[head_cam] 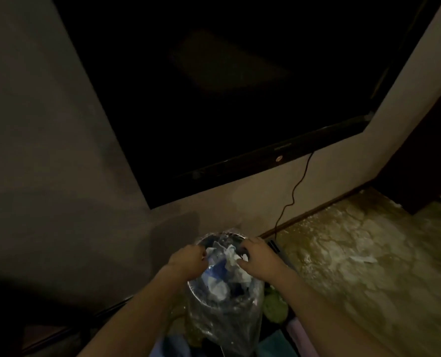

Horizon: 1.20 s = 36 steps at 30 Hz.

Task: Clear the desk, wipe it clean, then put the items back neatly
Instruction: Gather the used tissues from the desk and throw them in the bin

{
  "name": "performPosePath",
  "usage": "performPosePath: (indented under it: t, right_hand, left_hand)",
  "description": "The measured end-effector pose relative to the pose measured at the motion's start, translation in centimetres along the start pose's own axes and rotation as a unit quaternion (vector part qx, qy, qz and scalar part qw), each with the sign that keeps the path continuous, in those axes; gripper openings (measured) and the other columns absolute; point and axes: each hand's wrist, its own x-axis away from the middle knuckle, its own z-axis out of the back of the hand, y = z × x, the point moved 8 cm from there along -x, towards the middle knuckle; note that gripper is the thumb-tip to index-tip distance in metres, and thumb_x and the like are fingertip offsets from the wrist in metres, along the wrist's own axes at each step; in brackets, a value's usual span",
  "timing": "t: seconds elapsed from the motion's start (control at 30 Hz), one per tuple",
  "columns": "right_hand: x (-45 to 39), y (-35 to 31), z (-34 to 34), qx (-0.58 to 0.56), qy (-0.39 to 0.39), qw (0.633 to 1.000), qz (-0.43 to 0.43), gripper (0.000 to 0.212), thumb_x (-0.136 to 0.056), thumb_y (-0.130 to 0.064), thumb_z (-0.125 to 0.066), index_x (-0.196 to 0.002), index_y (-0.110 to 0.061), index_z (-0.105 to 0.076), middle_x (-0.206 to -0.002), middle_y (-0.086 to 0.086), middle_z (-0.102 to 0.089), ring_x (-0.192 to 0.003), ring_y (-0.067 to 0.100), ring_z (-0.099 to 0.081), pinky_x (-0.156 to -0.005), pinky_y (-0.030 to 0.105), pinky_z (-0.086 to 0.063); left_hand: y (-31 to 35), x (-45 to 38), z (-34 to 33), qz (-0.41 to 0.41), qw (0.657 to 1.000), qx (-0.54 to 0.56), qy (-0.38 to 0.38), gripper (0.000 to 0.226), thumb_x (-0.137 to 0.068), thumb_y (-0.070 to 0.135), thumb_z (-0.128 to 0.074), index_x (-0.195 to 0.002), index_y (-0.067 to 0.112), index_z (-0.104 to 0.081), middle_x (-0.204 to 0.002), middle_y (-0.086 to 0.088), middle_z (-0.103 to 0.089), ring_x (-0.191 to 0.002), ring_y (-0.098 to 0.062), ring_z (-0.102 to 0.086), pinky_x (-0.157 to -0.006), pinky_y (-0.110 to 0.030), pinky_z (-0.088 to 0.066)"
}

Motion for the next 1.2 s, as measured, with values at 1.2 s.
performPosePath:
  t: [1.2]
  right_hand:
    - [34.1,-62.0,-32.0,0.166,-0.163,0.818,0.526,0.033,-0.093,-0.034,-0.056,-0.119,-0.013,-0.055,-0.121,0.007,-0.052,-0.115,0.023,-0.044,-0.094,0.034,-0.041]
  left_hand:
    - [-39.3,71.8,-12.8,0.442,0.861,0.166,0.186,0.029,-0.094,0.031,-0.047,-0.115,0.014,-0.058,-0.113,-0.005,-0.060,-0.098,-0.022,-0.059,-0.082,-0.037,-0.051]
